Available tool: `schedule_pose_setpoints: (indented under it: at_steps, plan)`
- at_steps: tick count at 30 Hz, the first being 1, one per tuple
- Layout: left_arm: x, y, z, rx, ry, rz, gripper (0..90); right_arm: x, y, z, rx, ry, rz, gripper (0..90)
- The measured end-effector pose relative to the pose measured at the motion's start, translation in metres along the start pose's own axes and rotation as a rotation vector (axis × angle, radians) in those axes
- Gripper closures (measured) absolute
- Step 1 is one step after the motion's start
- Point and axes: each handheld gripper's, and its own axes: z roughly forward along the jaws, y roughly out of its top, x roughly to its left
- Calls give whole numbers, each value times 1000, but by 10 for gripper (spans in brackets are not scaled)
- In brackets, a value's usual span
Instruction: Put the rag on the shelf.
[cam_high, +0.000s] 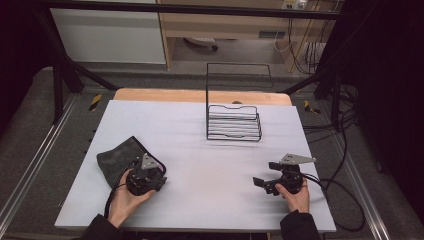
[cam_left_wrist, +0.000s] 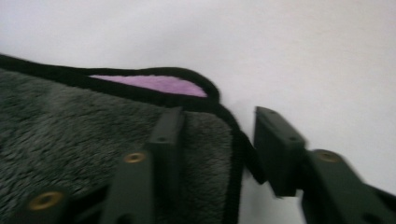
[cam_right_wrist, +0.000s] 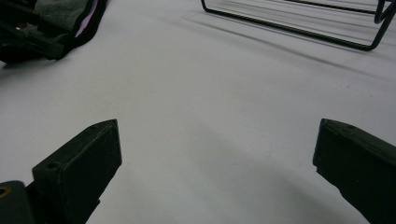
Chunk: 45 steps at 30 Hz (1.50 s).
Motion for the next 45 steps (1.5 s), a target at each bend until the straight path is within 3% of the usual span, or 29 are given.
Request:
schedule_pose_setpoints:
  at_steps: [6, 9, 12, 18, 21, 25, 31, 40, 45]
  plan:
    - [-8, 3, 2, 25, 81, 40, 683, 0, 0, 0, 0, 3, 3, 18]
    - [-5, 4, 2, 26, 78, 32, 743, 0, 0, 0, -2, 5, 4, 18]
    - [1, 3, 0, 20, 41, 5, 779, 1, 0, 0, -2, 11, 7, 19]
    - [20, 0, -5, -23, -83, -73, 813, 1, 0, 0, -3, 17, 9, 21]
    - [25, -1, -10, -48, -124, -91, 820, 1, 1, 1, -6, 20, 10, 22]
    - [25, 0, -14, -60, -154, -83, 823, 1, 0, 2, -3, 23, 9, 23]
    - [13, 6, -17, -97, -225, -77, 823, 1, 1, 1, -4, 22, 8, 23]
    - [-3, 16, -17, -120, -260, -62, 821, 1, 0, 2, -2, 21, 10, 24]
    - [-21, 30, -13, -121, -285, -18, 821, 1, 0, 1, 0, 18, 9, 24]
